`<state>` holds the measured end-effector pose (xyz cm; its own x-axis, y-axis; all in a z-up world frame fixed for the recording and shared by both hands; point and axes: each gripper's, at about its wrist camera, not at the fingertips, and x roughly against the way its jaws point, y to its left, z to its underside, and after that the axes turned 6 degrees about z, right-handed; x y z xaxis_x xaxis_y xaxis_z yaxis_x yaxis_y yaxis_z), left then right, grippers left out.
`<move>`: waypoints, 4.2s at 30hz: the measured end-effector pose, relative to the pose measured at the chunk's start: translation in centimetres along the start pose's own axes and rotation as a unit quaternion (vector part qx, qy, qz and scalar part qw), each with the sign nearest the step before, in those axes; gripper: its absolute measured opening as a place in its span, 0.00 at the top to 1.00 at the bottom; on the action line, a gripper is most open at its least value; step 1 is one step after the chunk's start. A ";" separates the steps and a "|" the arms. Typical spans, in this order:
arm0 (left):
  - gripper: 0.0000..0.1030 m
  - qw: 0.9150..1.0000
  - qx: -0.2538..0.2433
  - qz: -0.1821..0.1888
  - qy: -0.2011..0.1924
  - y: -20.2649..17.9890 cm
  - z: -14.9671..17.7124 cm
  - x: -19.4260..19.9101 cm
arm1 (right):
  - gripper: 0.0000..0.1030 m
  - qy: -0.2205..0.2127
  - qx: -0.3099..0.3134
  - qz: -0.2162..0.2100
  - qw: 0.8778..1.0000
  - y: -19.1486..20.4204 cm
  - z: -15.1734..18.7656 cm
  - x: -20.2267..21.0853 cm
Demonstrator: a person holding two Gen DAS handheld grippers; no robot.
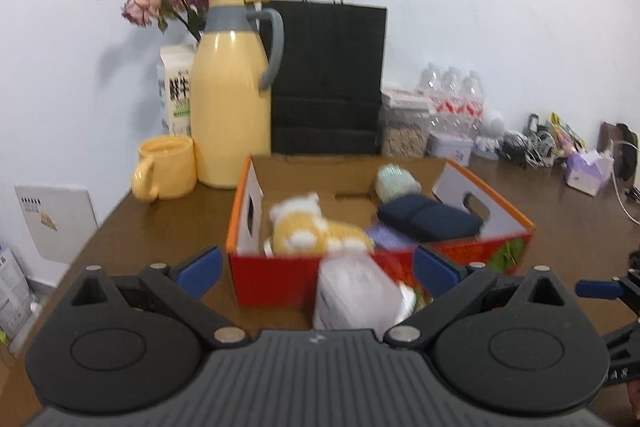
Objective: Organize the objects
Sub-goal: 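Withdraw both grippers from the box back over the table, then grasp the white round charger with the right gripper while the left gripper grasps the braided cable, then carry charger and cable into the box and open both grippers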
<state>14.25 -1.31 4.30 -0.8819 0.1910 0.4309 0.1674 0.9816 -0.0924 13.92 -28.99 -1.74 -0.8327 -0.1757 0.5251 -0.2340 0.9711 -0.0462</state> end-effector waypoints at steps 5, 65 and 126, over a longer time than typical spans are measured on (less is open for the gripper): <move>0.00 0.999 -0.007 0.011 0.030 -1.5 2.5 0.5 | 0.10 0.013 -0.005 -0.016 1.000 -0.1 1.6 0.8; 0.00 0.988 -0.051 0.014 0.148 -12.3 8.5 -2.9 | 0.63 -0.025 -0.040 -0.012 0.999 -2.7 2.7 2.0; 0.14 0.999 0.026 0.026 -0.025 0.3 -7.3 -10.0 | 0.63 -0.087 0.060 -0.006 0.994 4.7 -14.0 -9.9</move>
<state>26.32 -2.81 6.51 -0.8941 0.2396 0.3783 0.1916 0.9683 -0.1604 28.11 -20.40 4.75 -0.9009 -0.2233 0.3722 -0.2947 0.9442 -0.1470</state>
